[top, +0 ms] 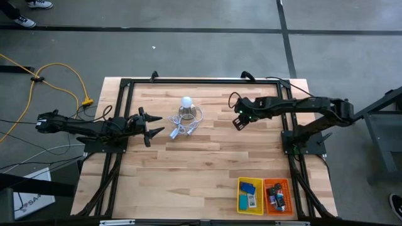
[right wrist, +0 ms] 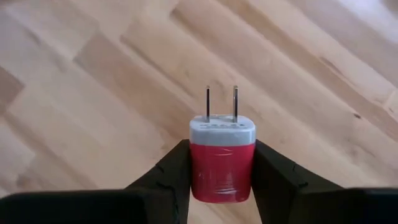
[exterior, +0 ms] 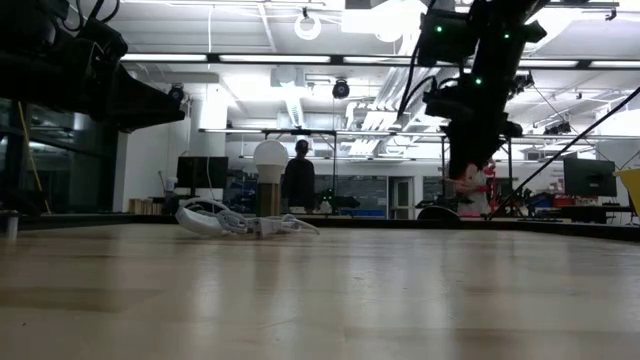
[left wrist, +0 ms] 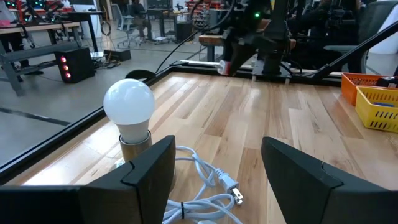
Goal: Pick & Place Office items
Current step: Put the pink charger adapter into the orange basket
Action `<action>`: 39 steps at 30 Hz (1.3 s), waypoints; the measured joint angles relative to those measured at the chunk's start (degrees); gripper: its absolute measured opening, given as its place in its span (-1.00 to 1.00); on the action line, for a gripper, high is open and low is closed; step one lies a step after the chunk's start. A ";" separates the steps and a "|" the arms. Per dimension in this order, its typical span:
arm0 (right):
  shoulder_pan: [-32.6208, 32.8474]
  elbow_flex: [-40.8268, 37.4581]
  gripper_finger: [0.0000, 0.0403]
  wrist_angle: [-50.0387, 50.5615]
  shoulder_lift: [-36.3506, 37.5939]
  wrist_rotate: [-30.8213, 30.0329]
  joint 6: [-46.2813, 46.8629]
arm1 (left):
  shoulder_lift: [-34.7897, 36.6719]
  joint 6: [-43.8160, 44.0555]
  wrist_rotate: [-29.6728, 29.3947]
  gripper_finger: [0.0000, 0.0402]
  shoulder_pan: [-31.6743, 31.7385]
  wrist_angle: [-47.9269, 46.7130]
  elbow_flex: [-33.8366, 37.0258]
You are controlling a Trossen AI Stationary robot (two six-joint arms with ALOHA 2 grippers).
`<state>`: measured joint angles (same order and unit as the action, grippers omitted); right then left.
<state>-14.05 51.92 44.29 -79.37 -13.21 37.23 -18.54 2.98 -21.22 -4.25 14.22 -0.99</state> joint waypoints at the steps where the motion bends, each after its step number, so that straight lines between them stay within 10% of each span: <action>1: 0.69 0.00 -0.41 0.79 0.00 -0.09 0.26 | 0.02 0.00 0.01 0.15 0.01 0.00 0.00; 18: 35.23 -0.04 -0.40 9.28 10.98 8.84 42.47 | 0.02 0.00 0.01 0.15 0.00 0.00 0.00; 39: 69.96 -0.07 -0.40 -4.54 3.19 5.59 92.63 | 0.02 0.00 0.00 0.15 0.01 0.00 0.00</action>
<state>55.91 51.86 39.75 -76.18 -7.62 129.87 -18.52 2.98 -21.22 -4.24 14.22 -0.99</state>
